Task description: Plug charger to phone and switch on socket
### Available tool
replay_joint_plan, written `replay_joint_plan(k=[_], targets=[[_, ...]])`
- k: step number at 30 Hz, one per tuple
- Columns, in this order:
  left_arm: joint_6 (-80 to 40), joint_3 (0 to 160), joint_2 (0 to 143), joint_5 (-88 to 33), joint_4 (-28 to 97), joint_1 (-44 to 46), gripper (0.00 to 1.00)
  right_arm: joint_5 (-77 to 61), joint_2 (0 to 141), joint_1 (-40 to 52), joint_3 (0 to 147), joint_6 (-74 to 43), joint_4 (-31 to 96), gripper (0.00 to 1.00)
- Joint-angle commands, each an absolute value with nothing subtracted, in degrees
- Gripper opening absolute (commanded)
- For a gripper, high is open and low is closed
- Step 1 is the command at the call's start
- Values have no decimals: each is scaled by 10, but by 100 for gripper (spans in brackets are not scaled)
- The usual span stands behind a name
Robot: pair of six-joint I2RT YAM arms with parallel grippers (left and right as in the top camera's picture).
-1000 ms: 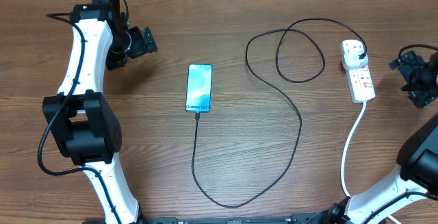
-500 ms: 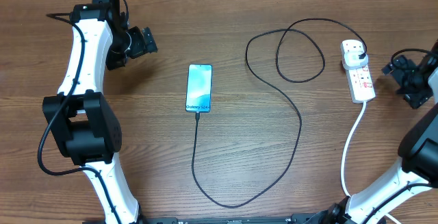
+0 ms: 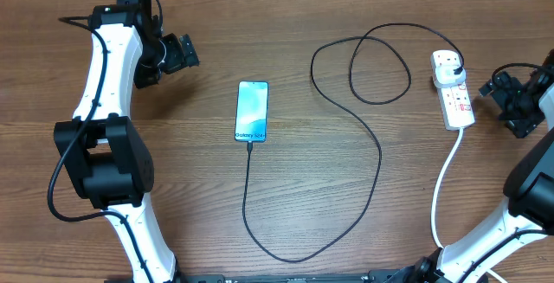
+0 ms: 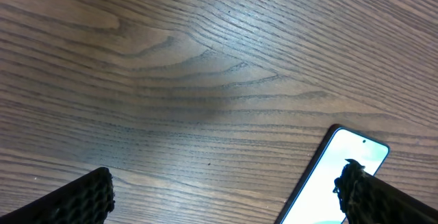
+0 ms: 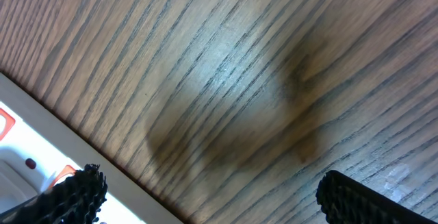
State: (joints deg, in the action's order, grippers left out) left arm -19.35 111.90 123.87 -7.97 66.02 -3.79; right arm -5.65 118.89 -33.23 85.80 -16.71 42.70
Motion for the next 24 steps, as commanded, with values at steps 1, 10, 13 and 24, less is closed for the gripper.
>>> replay_joint_plan(k=[1, 10, 13, 24], targets=[[-193, 1124, 1235, -84, 660, -37, 100, -65, 1193, -330, 856, -162, 430, 100], [-193, 1123, 1235, -84, 660, -37, 100, -86, 1193, -329, 856, -162, 450, 100], [-193, 1123, 1235, -84, 660, -37, 100, -91, 1193, -326, 856, -162, 449, 100], [-193, 1123, 1235, -84, 660, -37, 100, 4, 1193, -277, 856, -147, 444, 100]])
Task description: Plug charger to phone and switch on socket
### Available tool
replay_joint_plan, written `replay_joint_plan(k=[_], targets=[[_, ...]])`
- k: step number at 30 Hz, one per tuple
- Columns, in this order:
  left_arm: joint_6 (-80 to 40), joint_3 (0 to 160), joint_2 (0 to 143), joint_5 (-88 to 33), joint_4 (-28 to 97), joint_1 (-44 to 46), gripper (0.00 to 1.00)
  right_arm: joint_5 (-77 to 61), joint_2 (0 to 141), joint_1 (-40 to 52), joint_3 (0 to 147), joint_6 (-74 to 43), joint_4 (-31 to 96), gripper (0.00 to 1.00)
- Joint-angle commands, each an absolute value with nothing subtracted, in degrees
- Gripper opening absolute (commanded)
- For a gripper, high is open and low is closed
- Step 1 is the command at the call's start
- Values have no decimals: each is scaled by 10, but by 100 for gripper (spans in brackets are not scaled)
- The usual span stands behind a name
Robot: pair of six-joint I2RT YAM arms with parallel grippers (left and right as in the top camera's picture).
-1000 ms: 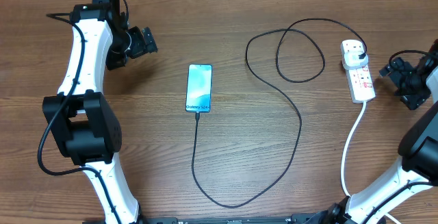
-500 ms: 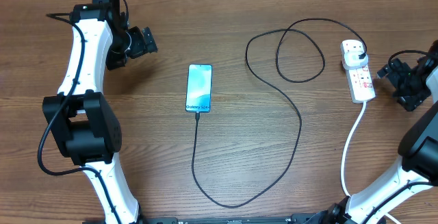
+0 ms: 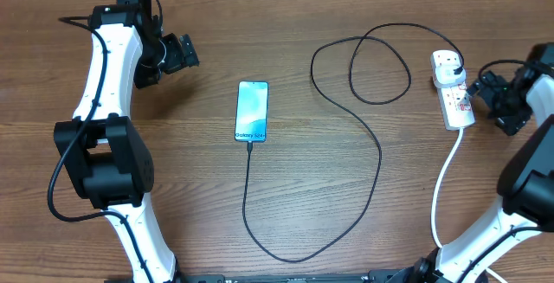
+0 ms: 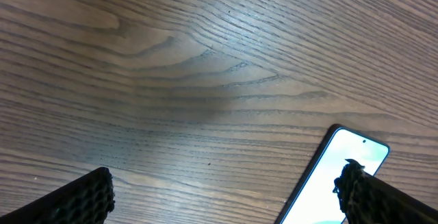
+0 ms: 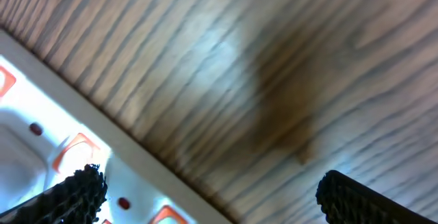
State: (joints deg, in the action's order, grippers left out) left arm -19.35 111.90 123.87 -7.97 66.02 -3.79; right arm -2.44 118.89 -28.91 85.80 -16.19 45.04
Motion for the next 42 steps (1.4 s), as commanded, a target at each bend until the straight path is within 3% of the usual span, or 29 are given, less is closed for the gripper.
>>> replay_joint_plan(k=[1, 15, 42], targets=[[-193, 1124, 1235, -84, 660, -37, 100, 4, 1193, -273, 856, -147, 439, 100], [-193, 1123, 1235, -84, 660, -37, 100, -1, 1193, -267, 856, -152, 392, 100], [-193, 1124, 1235, -84, 660, -37, 100, -33, 1197, -266, 854, -208, 422, 100]])
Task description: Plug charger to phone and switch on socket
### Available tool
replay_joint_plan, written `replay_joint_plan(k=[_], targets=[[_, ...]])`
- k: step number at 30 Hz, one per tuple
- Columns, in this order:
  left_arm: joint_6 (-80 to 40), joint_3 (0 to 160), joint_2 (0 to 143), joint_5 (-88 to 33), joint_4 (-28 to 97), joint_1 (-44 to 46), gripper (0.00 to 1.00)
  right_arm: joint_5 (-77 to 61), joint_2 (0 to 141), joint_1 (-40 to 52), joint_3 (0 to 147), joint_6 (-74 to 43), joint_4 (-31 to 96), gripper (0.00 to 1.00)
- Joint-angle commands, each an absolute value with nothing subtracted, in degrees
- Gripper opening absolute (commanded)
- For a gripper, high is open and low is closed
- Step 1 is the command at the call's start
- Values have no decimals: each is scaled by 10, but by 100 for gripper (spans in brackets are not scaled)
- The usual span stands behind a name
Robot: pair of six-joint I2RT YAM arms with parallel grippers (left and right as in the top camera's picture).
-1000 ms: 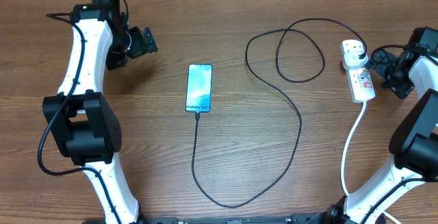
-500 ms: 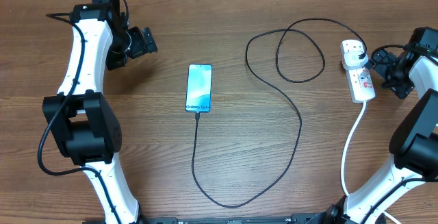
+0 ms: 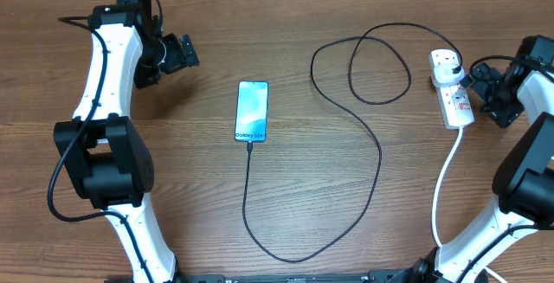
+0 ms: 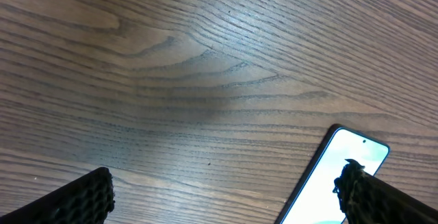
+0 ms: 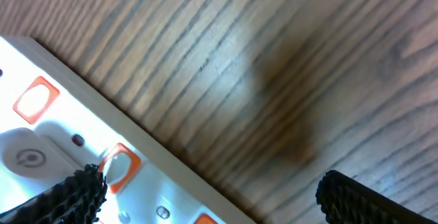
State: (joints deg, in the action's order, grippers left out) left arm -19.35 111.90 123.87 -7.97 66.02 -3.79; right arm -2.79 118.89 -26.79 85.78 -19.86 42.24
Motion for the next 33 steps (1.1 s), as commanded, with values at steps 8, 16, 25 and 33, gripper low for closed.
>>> replay_joint_plan(k=[8, 16, 25, 33], targets=[[-193, 1123, 1235, -84, 660, -37, 100, -33, 1197, -265, 844, -228, 414, 100], [-193, 1124, 1235, -84, 660, -37, 100, -41, 1197, -263, 799, -228, 358, 100], [-193, 1123, 1235, -84, 660, -37, 100, -81, 1197, -269, 799, -227, 365, 100], [-193, 1123, 1235, -84, 660, -37, 100, -105, 1197, -284, 799, -225, 369, 100]])
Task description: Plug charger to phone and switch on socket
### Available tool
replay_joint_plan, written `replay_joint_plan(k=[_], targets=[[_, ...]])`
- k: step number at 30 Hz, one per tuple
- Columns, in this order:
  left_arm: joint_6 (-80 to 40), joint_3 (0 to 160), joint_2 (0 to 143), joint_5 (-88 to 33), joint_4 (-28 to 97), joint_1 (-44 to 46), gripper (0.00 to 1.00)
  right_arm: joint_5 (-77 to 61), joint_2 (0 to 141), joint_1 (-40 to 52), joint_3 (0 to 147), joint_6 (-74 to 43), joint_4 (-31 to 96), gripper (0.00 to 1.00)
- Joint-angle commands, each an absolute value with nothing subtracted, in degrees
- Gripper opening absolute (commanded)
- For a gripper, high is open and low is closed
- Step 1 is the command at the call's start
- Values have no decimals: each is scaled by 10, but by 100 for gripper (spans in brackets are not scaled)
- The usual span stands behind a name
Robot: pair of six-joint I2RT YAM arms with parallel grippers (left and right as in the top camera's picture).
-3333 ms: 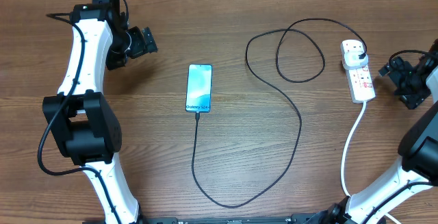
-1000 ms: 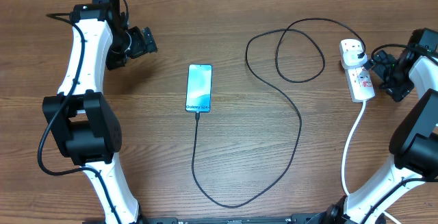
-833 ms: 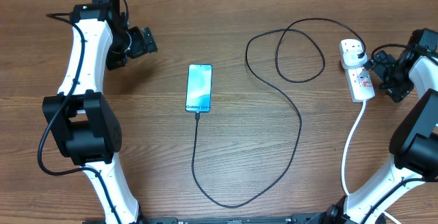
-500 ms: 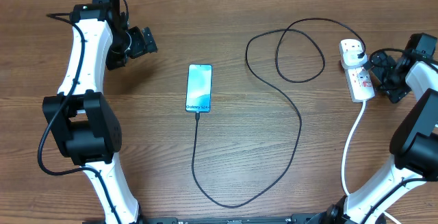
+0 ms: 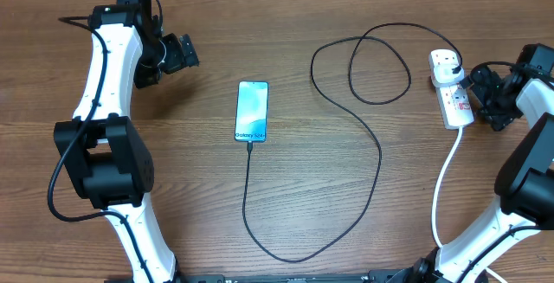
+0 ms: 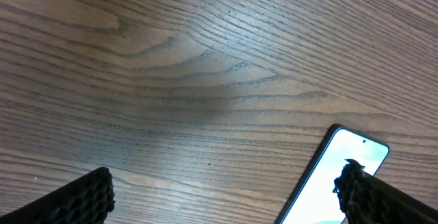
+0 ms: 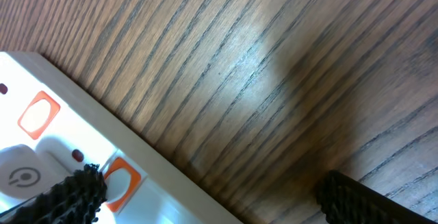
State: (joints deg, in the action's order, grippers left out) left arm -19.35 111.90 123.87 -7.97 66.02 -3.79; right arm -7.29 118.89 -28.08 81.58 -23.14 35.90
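The phone [image 5: 252, 111] lies face up mid-table with its screen lit, and the black charger cable [image 5: 372, 144] enters its near end. The cable loops across to a white plug [image 5: 446, 65] seated in the white power strip [image 5: 456, 101] at the right. My right gripper [image 5: 481, 91] hangs open just right of the strip; in the right wrist view its left fingertip [image 7: 72, 196] sits over an orange-framed switch [image 7: 116, 179] on the power strip [image 7: 41, 142]. My left gripper [image 5: 187, 53] is open at the far left, with the phone's corner [image 6: 342, 166] by its right fingertip.
The strip's white lead [image 5: 446, 179] runs down to the table's near edge at the right. Both arm bases stand at the near edge. Bare wooden tabletop [image 5: 173, 188] surrounds the phone.
My right gripper has shifted slightly, so the strip's orange switches sit a little lower and further left in the right wrist view. The left arm, phone and cable are unchanged.
My right gripper first hung open to the right of the power strip, clear of it. Then it stood closer, with the strip's edge and switches in its view. It now sits against the strip's right side, one fingertip over a switch. The left arm stayed still.
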Motion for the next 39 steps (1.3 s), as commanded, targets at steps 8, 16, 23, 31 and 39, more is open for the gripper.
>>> replay_joint_plan(k=[8, 16, 23, 31, 39], targets=[[-193, 1123, 1235, -84, 660, -37, 100, -105, 1197, -286, 799, -225, 374, 100], [-193, 1123, 1235, -84, 660, -37, 100, -75, 1197, -282, 799, -225, 384, 100], [-193, 1123, 1235, -84, 660, -37, 100, -32, 1197, -259, 799, -225, 380, 100], [-193, 1123, 1235, -84, 660, -37, 100, 21, 1197, -227, 801, -224, 379, 100], [-193, 1124, 1235, -84, 660, -37, 100, 19, 1196, -233, 823, -206, 389, 100]])
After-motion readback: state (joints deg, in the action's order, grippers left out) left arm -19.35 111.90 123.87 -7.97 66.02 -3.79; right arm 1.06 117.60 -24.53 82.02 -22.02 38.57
